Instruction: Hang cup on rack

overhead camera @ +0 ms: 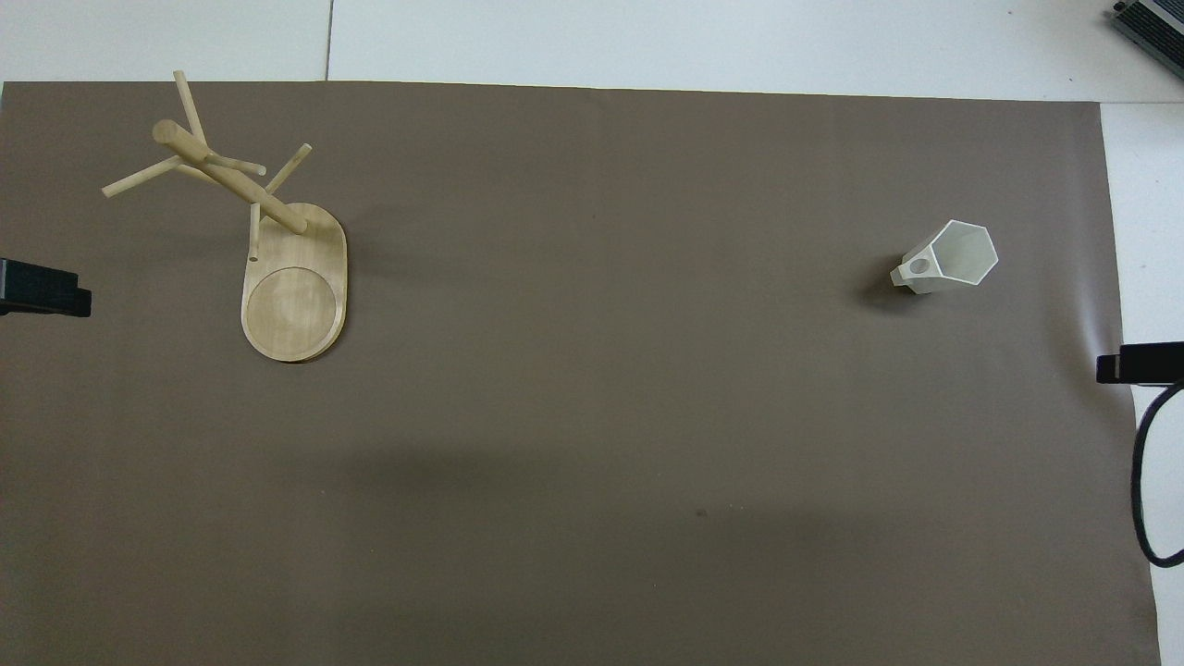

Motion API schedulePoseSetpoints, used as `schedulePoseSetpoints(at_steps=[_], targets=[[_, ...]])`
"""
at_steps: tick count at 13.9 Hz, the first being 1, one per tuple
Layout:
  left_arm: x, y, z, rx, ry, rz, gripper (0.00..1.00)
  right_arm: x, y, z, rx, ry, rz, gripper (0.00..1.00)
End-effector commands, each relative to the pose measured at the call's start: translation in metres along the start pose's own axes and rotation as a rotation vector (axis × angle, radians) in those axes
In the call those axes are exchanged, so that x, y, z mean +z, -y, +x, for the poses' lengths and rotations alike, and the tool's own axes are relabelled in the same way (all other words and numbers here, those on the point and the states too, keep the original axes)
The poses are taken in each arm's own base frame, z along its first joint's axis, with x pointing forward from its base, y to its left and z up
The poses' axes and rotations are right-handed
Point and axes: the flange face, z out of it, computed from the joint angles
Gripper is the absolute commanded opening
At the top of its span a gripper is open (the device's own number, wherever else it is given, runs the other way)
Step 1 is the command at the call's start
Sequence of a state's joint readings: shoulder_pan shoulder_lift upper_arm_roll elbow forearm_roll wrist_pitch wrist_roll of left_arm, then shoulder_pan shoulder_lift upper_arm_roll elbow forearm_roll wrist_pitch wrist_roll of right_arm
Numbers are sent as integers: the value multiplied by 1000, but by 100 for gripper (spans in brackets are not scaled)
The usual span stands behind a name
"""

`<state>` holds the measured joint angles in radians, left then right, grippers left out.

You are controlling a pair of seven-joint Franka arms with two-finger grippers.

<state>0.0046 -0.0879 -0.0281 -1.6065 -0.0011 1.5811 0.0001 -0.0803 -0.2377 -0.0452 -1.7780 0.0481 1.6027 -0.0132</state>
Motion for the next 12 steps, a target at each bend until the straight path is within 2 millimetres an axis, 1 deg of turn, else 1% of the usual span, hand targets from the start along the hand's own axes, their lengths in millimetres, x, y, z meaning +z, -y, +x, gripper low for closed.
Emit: schedulePoseSetpoints(at_steps=[1, 11, 12], targets=[[1, -2, -1, -9, -17, 16, 100, -3, -2, -6, -21, 7, -17, 100], [1, -1, -1, -9, -17, 16, 100, -3, -2, -7, -21, 14, -17, 100], [1, -1, -1, -9, -16, 16, 100, -9, -2, -19, -23, 50, -15, 100]])
